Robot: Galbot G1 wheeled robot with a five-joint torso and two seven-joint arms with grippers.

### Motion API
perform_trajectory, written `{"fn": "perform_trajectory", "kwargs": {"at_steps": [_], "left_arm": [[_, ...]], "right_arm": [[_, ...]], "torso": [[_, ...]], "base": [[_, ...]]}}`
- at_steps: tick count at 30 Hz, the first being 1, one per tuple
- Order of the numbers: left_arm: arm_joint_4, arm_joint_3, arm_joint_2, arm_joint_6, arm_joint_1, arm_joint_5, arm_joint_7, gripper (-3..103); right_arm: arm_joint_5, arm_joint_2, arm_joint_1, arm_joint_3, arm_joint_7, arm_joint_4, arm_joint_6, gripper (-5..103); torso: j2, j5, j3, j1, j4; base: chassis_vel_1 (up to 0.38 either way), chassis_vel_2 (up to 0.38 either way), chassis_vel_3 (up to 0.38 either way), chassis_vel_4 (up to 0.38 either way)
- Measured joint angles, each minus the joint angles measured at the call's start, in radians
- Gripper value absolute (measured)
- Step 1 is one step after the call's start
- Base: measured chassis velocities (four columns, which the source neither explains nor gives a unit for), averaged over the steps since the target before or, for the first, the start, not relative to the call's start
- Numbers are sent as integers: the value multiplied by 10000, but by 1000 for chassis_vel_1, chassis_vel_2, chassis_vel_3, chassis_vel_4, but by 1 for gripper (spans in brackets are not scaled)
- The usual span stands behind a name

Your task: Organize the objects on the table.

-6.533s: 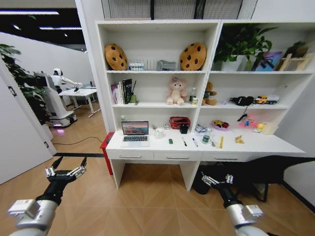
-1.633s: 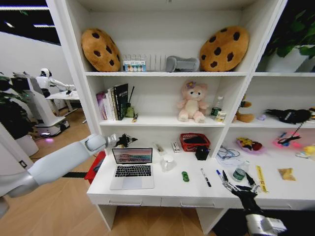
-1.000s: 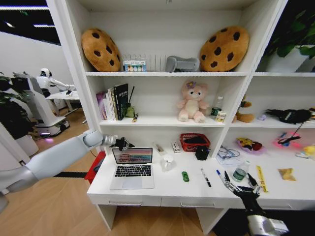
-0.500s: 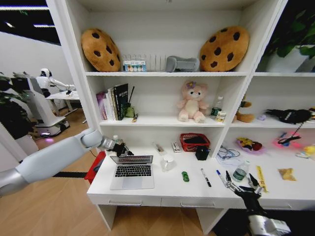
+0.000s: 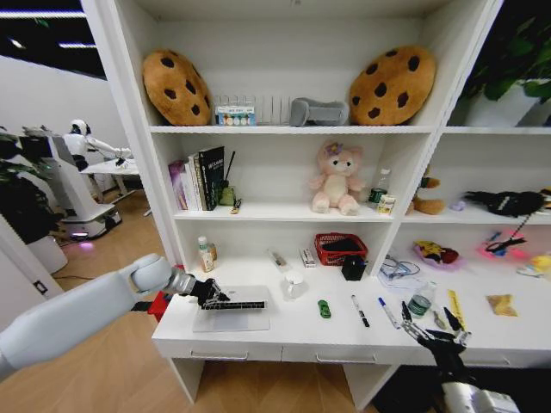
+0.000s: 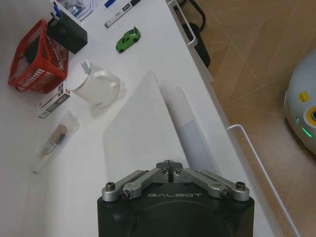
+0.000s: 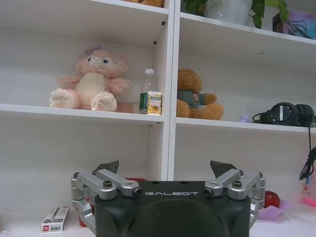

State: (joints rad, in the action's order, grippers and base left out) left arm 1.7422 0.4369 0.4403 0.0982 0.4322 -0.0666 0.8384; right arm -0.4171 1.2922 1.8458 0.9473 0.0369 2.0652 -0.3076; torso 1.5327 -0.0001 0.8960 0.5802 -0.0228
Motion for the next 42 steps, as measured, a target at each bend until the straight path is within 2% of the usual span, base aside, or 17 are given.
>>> {"fn": "perform_trajectory", "kwargs": {"at_steps": [2, 4, 5, 7, 8, 11, 13, 14, 15, 16, 18, 21, 28, 32, 34, 39, 42], "left_arm": [[220, -1277, -152, -68, 1512, 1, -397, 0], [571, -3416, -439, -285, 3809, -400, -1492, 0], [571, -3416, -439, -285, 3809, -400, -1492, 0], [1161, -5103, -942, -927, 5919, -2273, -3809, 0], [1161, -5103, -942, -927, 5919, -2273, -3809, 0], [1574, -5797, -786, -1725, 6863, -4351, -7128, 0], [1618, -5843, -731, -1828, 6874, -4602, -7464, 0], [1755, -5972, -578, -2076, 6828, -5245, -8263, 0], [1998, -6231, -311, -2484, 6724, -6126, -9511, 11], [1998, -6231, -311, -2484, 6724, -6126, -9511, 11], [2217, -6798, 267, -3008, 6621, -6823, -11479, 17], [2411, -7867, 894, -3374, 6857, -6975, -12386, 33], [3073, -9628, 1788, -3600, 8010, -7245, -13528, 49], [3980, -11673, 2333, -4171, 9726, -7142, -13684, 71], [4656, -13104, 2805, -4445, 10944, -6928, -12865, 82], [5500, -14780, 3538, -4485, 12391, -6671, -11476, 93], [5984, -15306, 3958, -4566, 12834, -6680, -11287, 99]], "right_arm": [[54, 34, -26, -8, 0, 11, -1, 100], [140, 89, -65, -96, 42, 66, 27, 100], [140, 89, -65, -96, 42, 66, 27, 100], [252, 105, -114, -248, 132, 210, 186, 100], [252, 105, -114, -248, 132, 210, 186, 100], [318, 108, -68, -295, 183, 430, 420, 100], [325, 108, -66, -296, 203, 458, 457, 100], [334, 100, -70, -305, 264, 529, 570, 100], [306, 29, -94, -331, 433, 613, 854, 100], [306, 29, -94, -331, 433, 613, 854, 100], [199, -171, -72, -318, 726, 730, 1431, 100], [-219, -519, 270, -198, 878, 993, 2322, 100], [-717, -1304, 587, -154, 981, 1372, 3304, 100], [-832, -1880, 511, -256, 922, 1581, 3456, 100], [-965, -2162, 379, -392, 1025, 1688, 3621, 100], [-983, -2423, 311, -512, 995, 1778, 3753, 100], [-983, -2488, 361, -540, 877, 1854, 3713, 100]], "torso": [[0, -9, 0, 0, 2], [1, -2, -1, -1, 4], [1, -2, -1, -1, 4], [1, 6, 0, -1, 7], [1, 6, 0, -1, 7], [1, -3, 0, -2, 6], [1, -5, 0, -1, 6], [1, -4, -1, -1, 2], [1, 3, 0, -1, -2], [1, 3, 0, -1, -2], [0, 1, 1, 0, 0], [0, 2, 1, 0, -1], [0, 0, 1, 0, 0], [0, 1, 1, 0, 1], [0, 2, 0, -1, 3], [0, 3, 0, -1, 4], [0, 3, 0, -1, 3]], "base": [[0, 0, 0, 0], [0, 0, 0, 0], [0, 0, 0, 0], [0, 0, 0, 0], [0, 0, 0, 0], [0, 0, 0, 0], [0, 0, 0, 0], [0, 0, 0, 0], [0, 0, 0, 0], [0, 0, 0, 0], [0, 0, 0, 0], [0, 0, 0, 0], [0, 0, 0, 0], [0, 0, 0, 0], [0, 0, 0, 0], [0, 0, 0, 0], [0, 0, 0, 0]]}}
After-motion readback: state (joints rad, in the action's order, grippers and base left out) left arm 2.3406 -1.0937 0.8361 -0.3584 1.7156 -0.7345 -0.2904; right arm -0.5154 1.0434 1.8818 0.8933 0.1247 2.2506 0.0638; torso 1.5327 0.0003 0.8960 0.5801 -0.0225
